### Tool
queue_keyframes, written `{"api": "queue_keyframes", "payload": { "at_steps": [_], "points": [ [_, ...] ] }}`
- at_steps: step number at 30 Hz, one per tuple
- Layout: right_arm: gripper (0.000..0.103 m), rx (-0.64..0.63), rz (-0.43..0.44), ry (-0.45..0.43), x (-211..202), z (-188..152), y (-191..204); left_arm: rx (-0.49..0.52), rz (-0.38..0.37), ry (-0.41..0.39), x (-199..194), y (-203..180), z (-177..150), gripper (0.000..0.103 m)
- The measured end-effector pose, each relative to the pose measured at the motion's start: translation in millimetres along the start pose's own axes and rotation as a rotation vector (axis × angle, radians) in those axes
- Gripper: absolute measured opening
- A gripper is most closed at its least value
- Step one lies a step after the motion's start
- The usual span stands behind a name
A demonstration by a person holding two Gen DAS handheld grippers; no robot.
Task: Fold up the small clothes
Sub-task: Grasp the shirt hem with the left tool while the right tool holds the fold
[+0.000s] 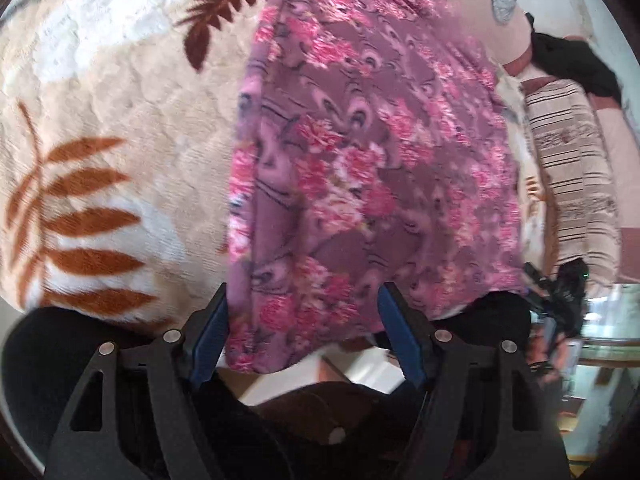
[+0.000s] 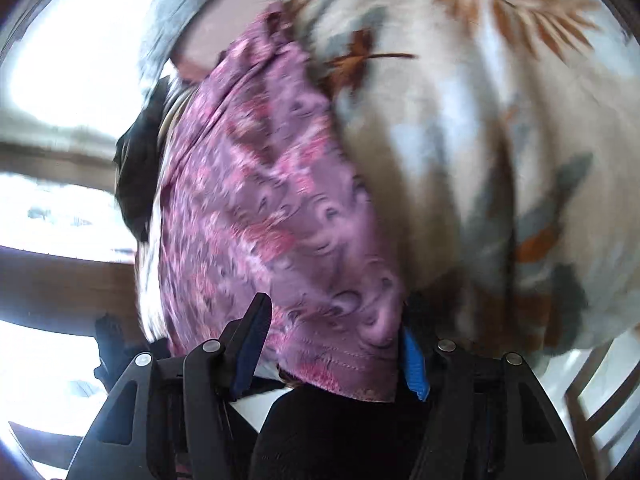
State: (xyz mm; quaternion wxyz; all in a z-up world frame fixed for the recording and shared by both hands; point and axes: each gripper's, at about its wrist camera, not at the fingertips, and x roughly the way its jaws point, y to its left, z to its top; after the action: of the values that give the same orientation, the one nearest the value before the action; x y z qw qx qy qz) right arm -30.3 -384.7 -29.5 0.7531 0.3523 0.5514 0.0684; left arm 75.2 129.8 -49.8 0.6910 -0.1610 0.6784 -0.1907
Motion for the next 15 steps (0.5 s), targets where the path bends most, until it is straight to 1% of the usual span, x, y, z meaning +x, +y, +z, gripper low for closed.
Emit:
{"api": "queue_keyframes", "payload": {
  "at_steps": [1,2,3,4,5,7,8,11,13,15],
  "points": [
    [0.055,-0.03,-0.019,0.005,-1,-2,4,-0.012,-0.008,0.006,2,0,1,0.053],
    [0.043,-0.055,-0.034,0.011,-1,-3,8,-0.018,-0.012,0.015,4,0,0,0.034],
    [0.032,-0.081,-0.048,0.019,-1,-4,12,-0.021,-0.015,0.027,5,1,0,0.027],
    [0.013,-0.096,-0.045,0.025,-1,-4,14,-0.026,-0.009,0.031,6,2,1,0.013],
    [0.011,-0.113,-0.042,0.024,-3,-5,17,-0.026,-0.006,0.029,5,3,0,0.005],
    [0.009,-0.151,-0.041,-0.004,-11,-7,23,-0.023,-0.033,0.02,0,3,-1,0.004],
    [0.009,-0.159,-0.029,-0.019,-15,-7,25,-0.023,-0.06,0.01,-4,2,-2,0.004],
    [0.008,-0.167,0.04,-0.077,-29,-4,33,-0.033,-0.173,-0.045,-25,0,0,0.004],
    [0.008,-0.17,0.096,-0.124,-39,-2,41,-0.04,-0.23,-0.084,-37,-2,6,0.004],
    [0.008,-0.168,0.152,-0.17,-47,2,51,-0.046,-0.271,-0.12,-47,-5,12,0.004]
  ]
}}
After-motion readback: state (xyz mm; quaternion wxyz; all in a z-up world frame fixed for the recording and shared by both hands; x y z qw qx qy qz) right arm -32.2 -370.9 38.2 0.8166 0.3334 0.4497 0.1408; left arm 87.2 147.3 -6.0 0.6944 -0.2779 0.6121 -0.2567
